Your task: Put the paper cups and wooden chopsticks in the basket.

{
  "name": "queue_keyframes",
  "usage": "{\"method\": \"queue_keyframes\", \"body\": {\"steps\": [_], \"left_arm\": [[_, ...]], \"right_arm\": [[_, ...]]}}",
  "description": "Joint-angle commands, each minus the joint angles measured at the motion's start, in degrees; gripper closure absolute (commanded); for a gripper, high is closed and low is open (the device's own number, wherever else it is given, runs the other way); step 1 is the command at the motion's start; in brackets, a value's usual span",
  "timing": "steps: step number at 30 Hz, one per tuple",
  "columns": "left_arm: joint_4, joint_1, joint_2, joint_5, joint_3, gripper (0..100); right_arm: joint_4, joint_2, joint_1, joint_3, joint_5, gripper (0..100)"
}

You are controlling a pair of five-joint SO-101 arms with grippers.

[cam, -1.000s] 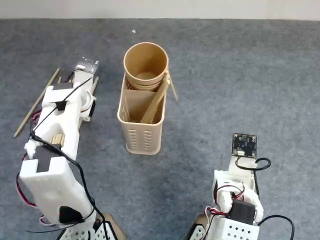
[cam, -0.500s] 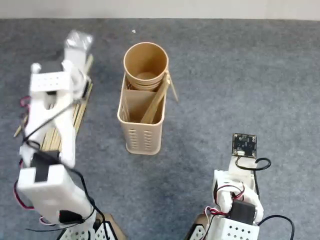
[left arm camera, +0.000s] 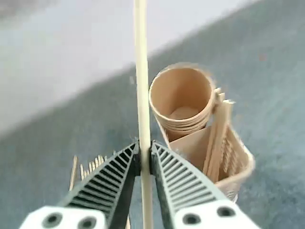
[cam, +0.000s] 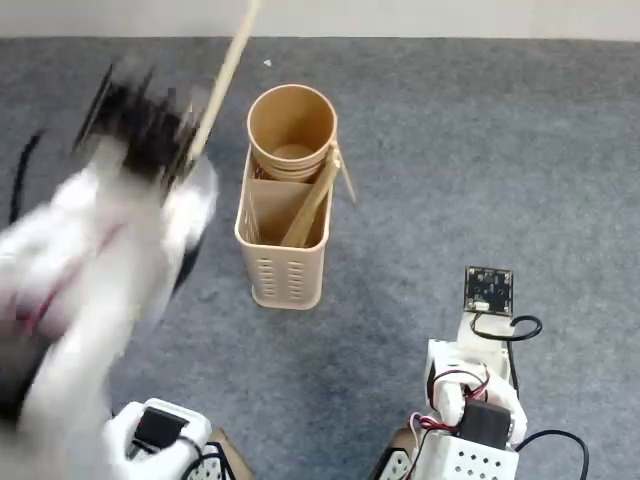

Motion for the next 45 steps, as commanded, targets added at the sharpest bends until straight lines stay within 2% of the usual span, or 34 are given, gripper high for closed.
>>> {"method": "queue_keyframes", "body": {"steps": [1,4,10,15,28,33,38,42,45], "left_arm": [[-9.0,0.8,-11.5,0.6,13.9,100],[-21.6,1.2,-15.2,1.0,25.7,100],[-46.8,5.1,-14.7,3.4,38.9,100],[-56.8,10.9,-11.2,3.5,42.8,99],[-62.1,11.1,-3.9,3.4,50.3,99],[-61.8,11.1,-4.4,3.5,51.5,87],[-61.7,10.7,-4.4,3.5,51.4,86],[-61.6,6.1,-4.4,3.6,48.9,86],[-57.7,-0.6,-4.4,3.6,45.8,86]], "right_arm": [[0.2,-0.7,0.4,7.8,-0.6,99.3],[0.2,-0.7,0.4,7.8,-0.6,99.3],[0.2,-0.7,0.4,7.8,-0.6,99.3],[0.2,-0.7,0.4,7.8,-0.6,99.3],[0.2,-0.7,0.4,7.8,-0.6,99.3],[0.2,-0.7,0.4,7.8,-0.6,99.3],[0.2,-0.7,0.4,7.8,-0.6,99.3],[0.2,-0.7,0.4,7.8,-0.6,99.3],[0.2,-0.7,0.4,7.8,-0.6,99.3]]}}
